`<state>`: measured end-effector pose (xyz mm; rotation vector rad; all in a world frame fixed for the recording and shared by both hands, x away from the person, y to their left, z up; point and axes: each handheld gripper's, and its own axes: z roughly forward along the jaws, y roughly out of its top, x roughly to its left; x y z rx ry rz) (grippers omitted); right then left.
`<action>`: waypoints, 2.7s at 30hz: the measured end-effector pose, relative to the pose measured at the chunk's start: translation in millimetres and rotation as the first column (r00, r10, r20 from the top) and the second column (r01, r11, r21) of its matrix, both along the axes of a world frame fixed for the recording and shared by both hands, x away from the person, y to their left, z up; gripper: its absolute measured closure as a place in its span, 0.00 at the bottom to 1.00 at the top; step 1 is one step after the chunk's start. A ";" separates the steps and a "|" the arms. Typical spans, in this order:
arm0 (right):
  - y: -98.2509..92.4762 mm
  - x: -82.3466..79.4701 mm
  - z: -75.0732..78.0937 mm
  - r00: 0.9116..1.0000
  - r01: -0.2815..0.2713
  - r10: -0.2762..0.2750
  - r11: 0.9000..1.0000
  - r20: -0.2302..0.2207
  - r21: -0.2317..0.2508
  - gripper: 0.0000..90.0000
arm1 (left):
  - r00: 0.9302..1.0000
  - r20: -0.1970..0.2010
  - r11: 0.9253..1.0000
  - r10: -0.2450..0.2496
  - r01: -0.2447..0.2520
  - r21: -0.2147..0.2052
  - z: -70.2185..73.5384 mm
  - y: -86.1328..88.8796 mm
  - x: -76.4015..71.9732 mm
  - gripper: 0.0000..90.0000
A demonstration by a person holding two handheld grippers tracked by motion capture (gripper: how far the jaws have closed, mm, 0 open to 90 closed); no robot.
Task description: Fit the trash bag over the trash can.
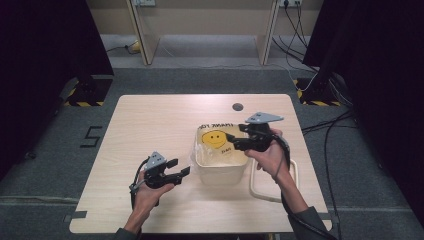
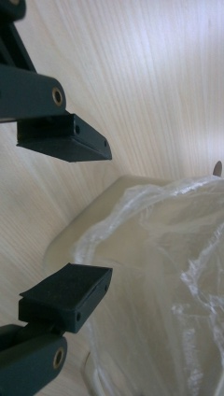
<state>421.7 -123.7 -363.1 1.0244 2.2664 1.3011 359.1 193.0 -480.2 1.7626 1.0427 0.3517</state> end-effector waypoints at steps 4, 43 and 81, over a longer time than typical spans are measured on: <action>33.9 -8.5 -4.4 0.997 -0.078 0.077 0.996 -0.029 -0.049 0.42 | 1.000 0.022 1.000 -0.021 0.021 0.017 1.5 5.5 -7.8 0.39; -1.1 9.4 -21.9 0.993 -0.026 0.012 0.993 -0.121 -0.113 0.44 | 0.998 -0.057 0.996 -0.026 0.031 0.088 -23.4 37.5 -33.6 0.34; 90.4 16.5 -33.9 0.969 -0.096 0.034 0.965 -0.245 -0.245 0.42 | 0.998 -0.068 0.960 -0.008 0.027 0.278 -36.4 47.3 -45.7 0.32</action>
